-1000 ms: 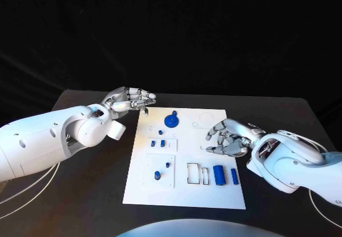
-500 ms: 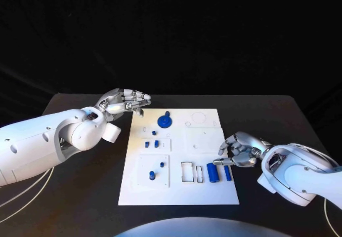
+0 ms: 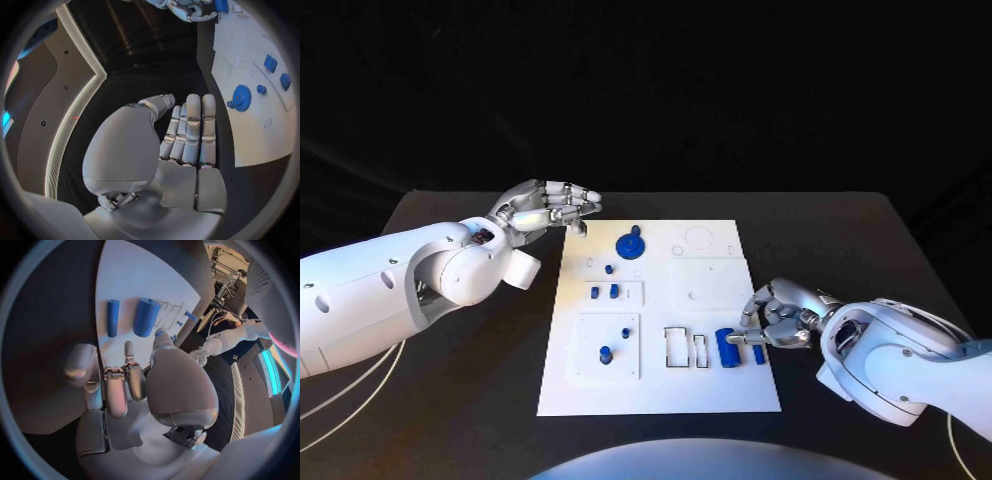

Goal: Assemble the parts on the task board

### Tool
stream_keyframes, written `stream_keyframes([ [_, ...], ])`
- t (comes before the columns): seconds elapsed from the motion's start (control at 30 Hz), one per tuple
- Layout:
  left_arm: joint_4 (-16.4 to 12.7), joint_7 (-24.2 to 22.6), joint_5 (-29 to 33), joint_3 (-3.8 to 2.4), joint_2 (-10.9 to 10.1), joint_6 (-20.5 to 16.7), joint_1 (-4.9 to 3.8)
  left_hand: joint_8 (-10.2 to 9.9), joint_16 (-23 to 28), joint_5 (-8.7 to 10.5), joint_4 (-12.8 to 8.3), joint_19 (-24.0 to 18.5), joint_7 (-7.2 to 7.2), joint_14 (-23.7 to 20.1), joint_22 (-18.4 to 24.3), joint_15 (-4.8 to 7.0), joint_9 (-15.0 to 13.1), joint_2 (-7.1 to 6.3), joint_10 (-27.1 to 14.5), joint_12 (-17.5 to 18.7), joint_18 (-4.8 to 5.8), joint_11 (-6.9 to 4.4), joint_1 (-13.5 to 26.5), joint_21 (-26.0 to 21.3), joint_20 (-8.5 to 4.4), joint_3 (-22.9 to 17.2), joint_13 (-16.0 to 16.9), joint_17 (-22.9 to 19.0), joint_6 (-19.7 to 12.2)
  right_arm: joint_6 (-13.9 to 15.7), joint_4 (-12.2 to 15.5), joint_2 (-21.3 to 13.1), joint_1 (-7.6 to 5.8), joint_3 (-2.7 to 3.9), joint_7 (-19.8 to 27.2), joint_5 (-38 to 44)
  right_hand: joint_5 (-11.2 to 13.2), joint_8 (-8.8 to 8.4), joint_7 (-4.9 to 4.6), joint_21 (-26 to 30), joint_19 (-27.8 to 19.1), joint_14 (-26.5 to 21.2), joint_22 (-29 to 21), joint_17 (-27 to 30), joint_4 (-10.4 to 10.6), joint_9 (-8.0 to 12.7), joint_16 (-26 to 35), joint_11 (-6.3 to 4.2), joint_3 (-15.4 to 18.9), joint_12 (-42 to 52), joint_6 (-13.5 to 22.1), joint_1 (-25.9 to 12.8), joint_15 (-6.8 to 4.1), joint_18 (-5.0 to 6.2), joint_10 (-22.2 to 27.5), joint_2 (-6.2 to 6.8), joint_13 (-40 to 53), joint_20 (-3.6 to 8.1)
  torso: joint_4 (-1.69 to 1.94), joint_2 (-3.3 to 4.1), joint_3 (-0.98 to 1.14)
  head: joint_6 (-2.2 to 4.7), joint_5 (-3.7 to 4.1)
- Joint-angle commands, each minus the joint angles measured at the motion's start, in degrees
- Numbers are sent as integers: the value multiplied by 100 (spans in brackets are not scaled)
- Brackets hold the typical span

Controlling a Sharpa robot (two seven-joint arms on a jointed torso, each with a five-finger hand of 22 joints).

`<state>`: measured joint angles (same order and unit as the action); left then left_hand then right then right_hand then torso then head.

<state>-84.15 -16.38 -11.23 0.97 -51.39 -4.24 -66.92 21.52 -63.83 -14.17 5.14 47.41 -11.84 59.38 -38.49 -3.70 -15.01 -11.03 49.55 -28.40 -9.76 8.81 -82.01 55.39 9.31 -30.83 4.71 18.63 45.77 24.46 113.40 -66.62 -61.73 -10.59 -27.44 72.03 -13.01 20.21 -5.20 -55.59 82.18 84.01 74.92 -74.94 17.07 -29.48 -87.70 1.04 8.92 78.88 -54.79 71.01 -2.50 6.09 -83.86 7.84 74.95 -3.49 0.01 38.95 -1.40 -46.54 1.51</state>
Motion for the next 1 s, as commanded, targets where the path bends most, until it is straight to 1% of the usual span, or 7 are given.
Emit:
stream_keyframes([
  [0.03,-8,-76,43,-3,3,102,-1,19,22,17,-11,-27,-71,-1,9,-43,-9,21,-39,-18,-77,-6,57,-20,27,9,-5,-6,-39,-163,10,32,25,-3,-236,228,-26,34,-6,-43,38,456,604,-760,-5,6,-21,-23,29,5,-58,-69,-41,-67,-36,-7,434,22,7,-8,1,-26,11],
  [0.13,-6,-66,43,-3,1,115,-1,19,22,17,-11,-27,-71,-1,9,-43,-9,21,-39,-18,-77,-6,57,-20,27,9,-5,-6,-39,-187,11,97,91,-4,-233,311,-28,58,10,-46,41,458,609,-771,-6,-1,-24,-36,42,9,-106,-122,-50,-68,-41,-1,443,28,2,-12,2,-26,2],
  [0.23,-9,-47,43,-3,-2,133,0,30,23,11,-3,-29,-72,-4,16,-45,-9,25,-51,-24,-77,-4,76,-30,30,12,-6,-6,-51,-206,2,166,156,-5,-254,446,-32,112,40,-99,58,467,628,-815,-6,-22,-36,-60,55,66,-188,-180,-68,-76,-78,19,504,41,11,-14,-1,-44,28],
  [0.27,-10,-42,43,-3,-3,138,0,33,24,10,-1,-29,-72,-5,18,-46,-9,26,-58,-24,-77,-3,82,-33,31,13,-7,-6,-55,-212,-8,186,170,-5,-262,479,-35,178,73,-117,66,473,638,-847,-5,-61,-46,-87,54,82,-272,-214,-88,-78,-92,25,525,57,10,-14,1,-49,28],
  [0.53,-14,-20,43,-2,-16,152,-1,33,24,10,-1,-29,-72,-5,18,-46,-9,26,-58,-24,-77,-3,82,-33,31,13,-7,-6,-55,-325,-71,306,225,-5,-323,676,-37,263,111,-114,72,475,646,-862,-6,-130,-49,-121,56,74,-343,-267,-117,-79,-96,49,528,80,16,-25,-8,-81,39],
  [0.8,-27,65,12,-2,-30,253,-1,44,26,8,9,-32,-74,-10,26,-51,-9,26,-86,-23,-76,2,103,-46,35,18,-12,-6,-71,-454,-168,422,276,-5,-382,885,-39,294,124,-149,80,479,658,-882,-7,-159,-55,-131,49,98,-364,-269,-125,-85,-110,49,555,88,26,-35,-10,-104,40],
  [1.0,-32,117,-8,-2,-37,318,-1,62,29,7,9,-33,-79,-19,38,-57,-10,26,-147,-9,-76,10,115,-63,40,17,-23,-7,-90,-510,-284,498,333,-5,-415,1071,-37,370,153,-138,83,479,668,-887,-18,-257,-55,-159,-25,81,-358,-75,-152,-86,-110,1,554,114,44,-45,-10,-136,39],
])
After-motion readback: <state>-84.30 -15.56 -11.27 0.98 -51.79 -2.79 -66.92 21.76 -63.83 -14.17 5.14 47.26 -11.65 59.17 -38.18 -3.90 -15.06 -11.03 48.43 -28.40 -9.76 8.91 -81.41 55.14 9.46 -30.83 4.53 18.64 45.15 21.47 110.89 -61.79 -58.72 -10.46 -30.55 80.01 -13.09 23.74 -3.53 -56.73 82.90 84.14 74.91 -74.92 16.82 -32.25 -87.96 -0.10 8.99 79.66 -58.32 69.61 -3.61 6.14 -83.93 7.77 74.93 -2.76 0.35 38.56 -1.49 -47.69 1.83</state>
